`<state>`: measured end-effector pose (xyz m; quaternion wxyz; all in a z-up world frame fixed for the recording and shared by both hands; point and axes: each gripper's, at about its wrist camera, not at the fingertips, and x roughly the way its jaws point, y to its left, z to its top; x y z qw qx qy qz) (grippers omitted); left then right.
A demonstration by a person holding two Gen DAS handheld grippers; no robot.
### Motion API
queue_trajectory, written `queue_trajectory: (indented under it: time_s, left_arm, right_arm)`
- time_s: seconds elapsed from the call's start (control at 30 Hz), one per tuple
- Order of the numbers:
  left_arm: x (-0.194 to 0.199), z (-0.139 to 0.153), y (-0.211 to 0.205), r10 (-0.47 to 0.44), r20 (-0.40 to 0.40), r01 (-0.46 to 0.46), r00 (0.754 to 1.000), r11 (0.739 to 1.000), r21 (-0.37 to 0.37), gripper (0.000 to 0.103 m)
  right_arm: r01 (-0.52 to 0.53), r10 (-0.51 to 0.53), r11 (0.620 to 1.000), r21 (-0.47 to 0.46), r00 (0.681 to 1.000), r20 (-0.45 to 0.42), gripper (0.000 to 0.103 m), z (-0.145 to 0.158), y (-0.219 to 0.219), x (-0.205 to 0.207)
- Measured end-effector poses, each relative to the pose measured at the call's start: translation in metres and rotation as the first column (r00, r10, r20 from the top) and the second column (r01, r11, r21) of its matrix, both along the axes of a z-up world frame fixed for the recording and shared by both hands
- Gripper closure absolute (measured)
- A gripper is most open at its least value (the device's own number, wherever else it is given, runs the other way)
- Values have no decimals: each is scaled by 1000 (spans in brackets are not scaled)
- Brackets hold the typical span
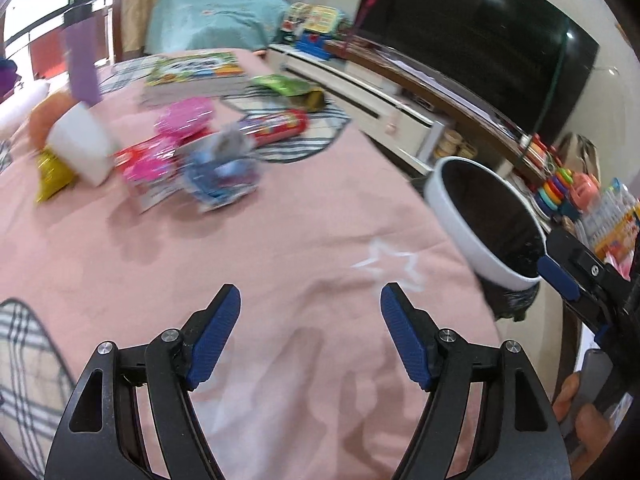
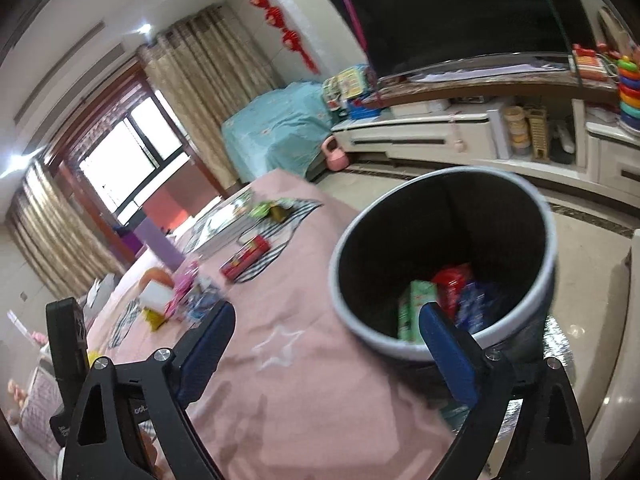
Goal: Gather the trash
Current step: 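Open both tools over the bin and move them back over the table, then grasp the yellow snack bag with the left tool while the right tool grasps the crumpled wrapper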
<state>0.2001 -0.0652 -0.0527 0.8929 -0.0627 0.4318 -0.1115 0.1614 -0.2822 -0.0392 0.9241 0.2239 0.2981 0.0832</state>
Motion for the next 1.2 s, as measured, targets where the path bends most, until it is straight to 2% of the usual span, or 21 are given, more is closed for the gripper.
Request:
queue_trajectory:
  time_s: [0.27, 0.73, 1.2]
  left_arm:
    - [-10, -7, 55, 101, -15, -101, 995, 994, -28, 29]
    - [-13, -20, 122, 212, -34, -213, 977, 977, -20, 29]
    - [34, -11, 193, 289, -6, -289, 957, 957, 26, 28]
  right_arm:
    - [-98, 98, 995, -12, 994, -46, 8, -11, 50, 8]
    - [-192, 188, 980, -46, 979, -85, 8, -23, 108, 23]
    - [-243, 237, 969, -49, 966, -103, 8, -27, 154, 69]
